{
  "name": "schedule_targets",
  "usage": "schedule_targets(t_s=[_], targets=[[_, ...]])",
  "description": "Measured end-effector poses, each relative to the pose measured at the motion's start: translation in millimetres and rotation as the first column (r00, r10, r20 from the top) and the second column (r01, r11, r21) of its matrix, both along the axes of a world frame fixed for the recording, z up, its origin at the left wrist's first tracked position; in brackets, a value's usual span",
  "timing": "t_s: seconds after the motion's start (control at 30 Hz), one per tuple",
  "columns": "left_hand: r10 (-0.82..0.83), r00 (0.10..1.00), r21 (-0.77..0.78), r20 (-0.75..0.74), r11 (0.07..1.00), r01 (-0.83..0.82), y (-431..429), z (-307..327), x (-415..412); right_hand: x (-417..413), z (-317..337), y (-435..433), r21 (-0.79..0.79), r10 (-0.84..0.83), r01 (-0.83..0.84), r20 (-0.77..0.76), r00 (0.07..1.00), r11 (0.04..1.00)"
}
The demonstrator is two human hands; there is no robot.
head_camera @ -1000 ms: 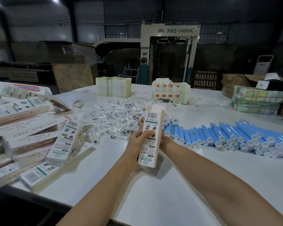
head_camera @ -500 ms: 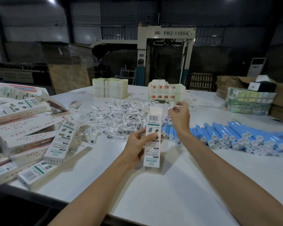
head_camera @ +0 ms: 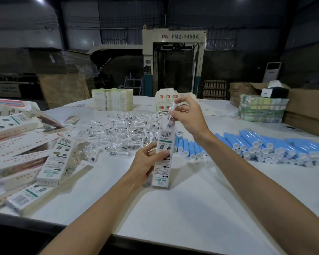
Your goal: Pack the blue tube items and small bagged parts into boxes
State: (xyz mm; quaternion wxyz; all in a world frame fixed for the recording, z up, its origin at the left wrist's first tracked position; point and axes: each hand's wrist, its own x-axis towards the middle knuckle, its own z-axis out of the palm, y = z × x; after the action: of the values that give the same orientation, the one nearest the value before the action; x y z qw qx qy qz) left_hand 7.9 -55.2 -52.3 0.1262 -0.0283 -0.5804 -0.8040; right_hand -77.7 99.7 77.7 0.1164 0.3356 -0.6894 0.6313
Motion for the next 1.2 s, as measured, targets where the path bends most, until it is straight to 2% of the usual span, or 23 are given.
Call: schedule_targets(t_s=[0.27,0.53,0.6,0.73,0.8,0.9,1.03,1.2], targets=[[-0.001,1.0,0.003,-0.008,1.0,0.001,0.5,1.0,-0.2,7.2,-9.5,0.0,0.229,0.093,-0.084,-0.03,0.995,0.97],[0.0,1.0,-0.019,-0.025,1.0,-0.001,0.1,-1.2,-1.5,3.5,-27.4,3.8,0.424,0.002,0.11,-0.254,0.967,0.899],[0.003,1.0,-0.028,-0.024,1.0,-0.003,0.3,-0.9,-0.8,4.6,-40.2,5.3,0.377,-0.01,0.097,-0.227,0.974,0.921],[0.024,0.999,-0.044,-0.028,0.999,-0.025,1.9,1.6,2.8,9.1,-72.7,12.6,0.067,-0.1,0.105,-0.076,0.992,0.992],[0.009,0.999,-0.063,-0.038,0.998,-0.012,4.3,1.6,3.0,11.6,-87.9,16.5,0.04,-0.041,0.041,-0.004,0.999,0.998],[-0.024,0.998,-0.091,-0.056,0.996,0.019,7.0,1.2,2.8,16.5,-101.6,15.7,0.006,0.072,-0.072,-0.009,0.997,0.997],[0.045,0.992,-0.213,-0.121,0.975,-0.07,7.9,4.8,6.2,19.3,-102.9,14.0,-0.094,0.1,-0.097,0.031,0.994,0.991],[-0.005,0.971,-0.331,-0.238,0.941,-0.076,14.2,9.0,7.3,21.0,-102.3,17.8,-0.13,0.109,-0.101,0.057,0.992,0.986]])
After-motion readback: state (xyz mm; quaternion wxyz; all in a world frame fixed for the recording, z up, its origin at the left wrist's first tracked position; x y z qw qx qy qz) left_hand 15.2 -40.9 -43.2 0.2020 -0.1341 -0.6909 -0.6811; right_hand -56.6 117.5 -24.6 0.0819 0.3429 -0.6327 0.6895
